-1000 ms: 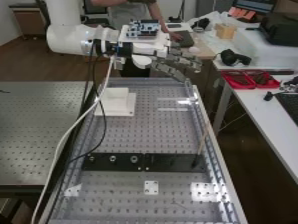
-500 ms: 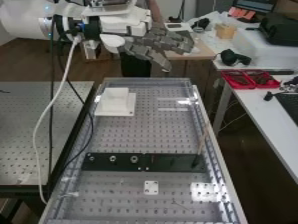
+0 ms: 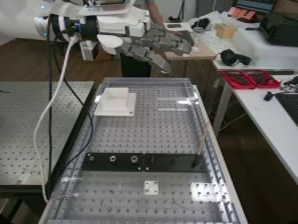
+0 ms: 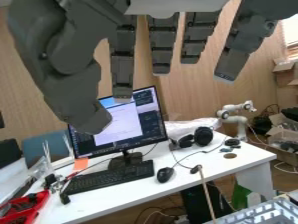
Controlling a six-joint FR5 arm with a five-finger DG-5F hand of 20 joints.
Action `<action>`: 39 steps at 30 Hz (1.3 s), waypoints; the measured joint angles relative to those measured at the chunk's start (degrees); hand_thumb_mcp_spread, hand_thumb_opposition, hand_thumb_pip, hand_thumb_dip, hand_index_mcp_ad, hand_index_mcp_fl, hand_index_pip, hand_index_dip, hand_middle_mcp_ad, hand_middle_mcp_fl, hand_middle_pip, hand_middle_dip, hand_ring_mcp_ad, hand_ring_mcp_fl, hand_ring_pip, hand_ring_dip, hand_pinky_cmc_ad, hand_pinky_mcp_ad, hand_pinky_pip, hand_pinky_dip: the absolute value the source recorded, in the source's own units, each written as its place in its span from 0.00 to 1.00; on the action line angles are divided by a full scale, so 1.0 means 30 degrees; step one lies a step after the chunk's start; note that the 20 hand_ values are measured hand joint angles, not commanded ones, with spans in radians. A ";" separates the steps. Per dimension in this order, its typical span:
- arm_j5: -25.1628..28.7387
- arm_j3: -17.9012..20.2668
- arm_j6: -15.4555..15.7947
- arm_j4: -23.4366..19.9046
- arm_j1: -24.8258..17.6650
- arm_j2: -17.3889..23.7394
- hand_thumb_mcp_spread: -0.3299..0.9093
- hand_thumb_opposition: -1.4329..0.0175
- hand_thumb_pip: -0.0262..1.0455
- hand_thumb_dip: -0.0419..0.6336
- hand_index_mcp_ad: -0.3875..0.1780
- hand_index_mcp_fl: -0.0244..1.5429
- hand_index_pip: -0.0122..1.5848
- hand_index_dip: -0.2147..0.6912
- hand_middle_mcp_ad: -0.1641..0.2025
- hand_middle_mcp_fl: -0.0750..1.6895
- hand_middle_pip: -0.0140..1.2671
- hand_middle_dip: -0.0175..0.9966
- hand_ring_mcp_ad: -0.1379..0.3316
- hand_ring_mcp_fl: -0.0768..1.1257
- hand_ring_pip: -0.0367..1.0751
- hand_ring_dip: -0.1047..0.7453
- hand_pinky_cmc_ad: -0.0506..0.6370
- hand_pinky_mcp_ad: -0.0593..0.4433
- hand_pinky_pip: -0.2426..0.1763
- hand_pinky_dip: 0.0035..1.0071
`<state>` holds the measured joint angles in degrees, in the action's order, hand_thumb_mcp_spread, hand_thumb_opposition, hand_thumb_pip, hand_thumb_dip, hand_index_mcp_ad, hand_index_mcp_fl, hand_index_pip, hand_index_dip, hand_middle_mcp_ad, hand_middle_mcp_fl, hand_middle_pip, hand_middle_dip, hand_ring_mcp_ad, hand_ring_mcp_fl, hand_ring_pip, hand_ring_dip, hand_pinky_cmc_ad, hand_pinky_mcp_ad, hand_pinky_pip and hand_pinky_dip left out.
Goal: Grab the paper clip and place it in the clear container
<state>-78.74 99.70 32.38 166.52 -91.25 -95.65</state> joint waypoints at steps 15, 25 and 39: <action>-0.1337 -0.0197 0.0467 0.0272 0.0586 -0.0107 0.51 0.46 0.63 0.53 0.49 0.22 0.12 0.40 0.64 0.09 0.11 0.22 0.50 0.06 0.14 0.24 0.61 0.67 0.35 0.60; -0.1979 -0.0440 0.0607 0.0400 0.0865 -0.0261 0.51 0.46 0.60 0.49 0.49 0.22 0.08 0.41 0.64 0.09 0.11 0.22 0.50 0.06 0.14 0.24 0.61 0.67 0.35 0.60; -0.2362 -0.0782 0.1483 0.0958 0.0970 -0.0445 0.51 0.47 0.59 0.46 0.49 0.20 0.07 0.41 0.63 0.09 0.11 0.22 0.50 0.06 0.14 0.24 0.62 0.67 0.35 0.60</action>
<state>-85.83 97.36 36.83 169.39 -88.34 -96.99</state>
